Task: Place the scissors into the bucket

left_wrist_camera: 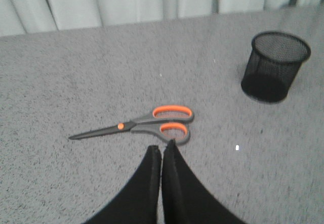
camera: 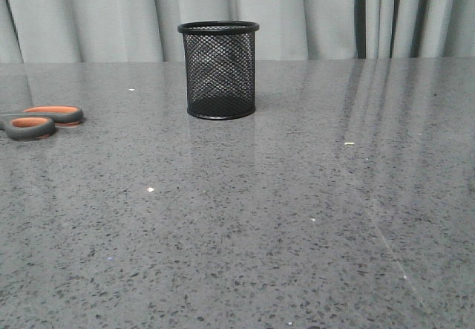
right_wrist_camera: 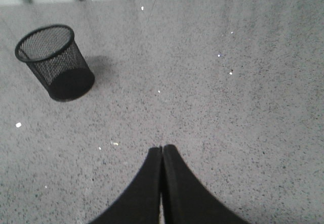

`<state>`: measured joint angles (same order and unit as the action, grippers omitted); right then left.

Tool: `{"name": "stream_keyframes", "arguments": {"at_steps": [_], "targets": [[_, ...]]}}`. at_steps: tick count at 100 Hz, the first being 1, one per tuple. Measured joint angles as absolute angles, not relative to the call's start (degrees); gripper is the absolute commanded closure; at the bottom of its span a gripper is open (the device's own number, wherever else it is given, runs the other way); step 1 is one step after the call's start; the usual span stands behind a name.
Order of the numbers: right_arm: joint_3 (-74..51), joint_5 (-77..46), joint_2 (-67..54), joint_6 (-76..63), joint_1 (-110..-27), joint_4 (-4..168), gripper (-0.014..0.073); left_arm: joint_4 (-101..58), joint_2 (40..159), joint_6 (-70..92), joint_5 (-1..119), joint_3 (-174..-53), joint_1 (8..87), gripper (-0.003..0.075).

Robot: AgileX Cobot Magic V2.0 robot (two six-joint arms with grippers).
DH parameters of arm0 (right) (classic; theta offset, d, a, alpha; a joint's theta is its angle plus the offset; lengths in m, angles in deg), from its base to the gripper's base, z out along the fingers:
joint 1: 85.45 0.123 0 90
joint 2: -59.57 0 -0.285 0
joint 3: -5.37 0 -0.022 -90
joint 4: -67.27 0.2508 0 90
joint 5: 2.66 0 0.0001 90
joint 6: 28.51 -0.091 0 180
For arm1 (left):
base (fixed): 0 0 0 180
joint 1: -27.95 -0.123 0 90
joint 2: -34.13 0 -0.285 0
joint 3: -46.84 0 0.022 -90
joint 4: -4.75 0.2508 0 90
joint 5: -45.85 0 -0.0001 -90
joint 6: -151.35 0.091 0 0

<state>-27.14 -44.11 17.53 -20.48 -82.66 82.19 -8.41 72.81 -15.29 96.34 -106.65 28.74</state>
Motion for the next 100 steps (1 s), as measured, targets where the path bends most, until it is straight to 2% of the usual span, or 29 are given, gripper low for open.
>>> {"name": "stream_keyframes", "arguments": {"at_steps": [31,38,46,53,54,62,71,100], "targets": [[-19.1,-52.8,8.6,-18.4,-82.7,81.8,0.0647,-1.8,84.7,-15.0,104.1,-113.1,35.9,0.0737],[-17.7,-54.9,6.5,-18.4,-82.7,81.8,0.0619,-1.7,87.5,-14.1,105.5,-114.7,36.0,0.0722],[-16.2,-57.0,4.7,-18.2,-82.7,81.8,0.0527,-1.6,90.6,-12.5,107.3,-116.7,36.3,0.0664],[-15.1,-58.4,3.3,-18.0,-82.7,81.8,0.0419,-1.7,92.8,-10.6,108.3,-117.9,36.3,0.0573],[-15.0,-58.6,3.1,-18.0,-82.7,81.8,0.0408,-1.7,93.0,-10.4,108.6,-117.9,36.3,0.0540],[-14.1,-59.6,2.4,-18.0,-82.7,81.8,0.0296,-2.2,95.0,-7.9,109.5,-118.6,36.3,0.0420],[-13.7,-59.9,2.3,-18.0,-82.7,81.8,0.0260,-2.5,96.5,-6.0,110.3,-118.6,36.3,0.0321],[-13.6,-60.3,2.3,-17.9,-82.7,81.8,0.0262,-2.3,98.8,0.8,110.9,-118.6,36.3,0.0313]]}}
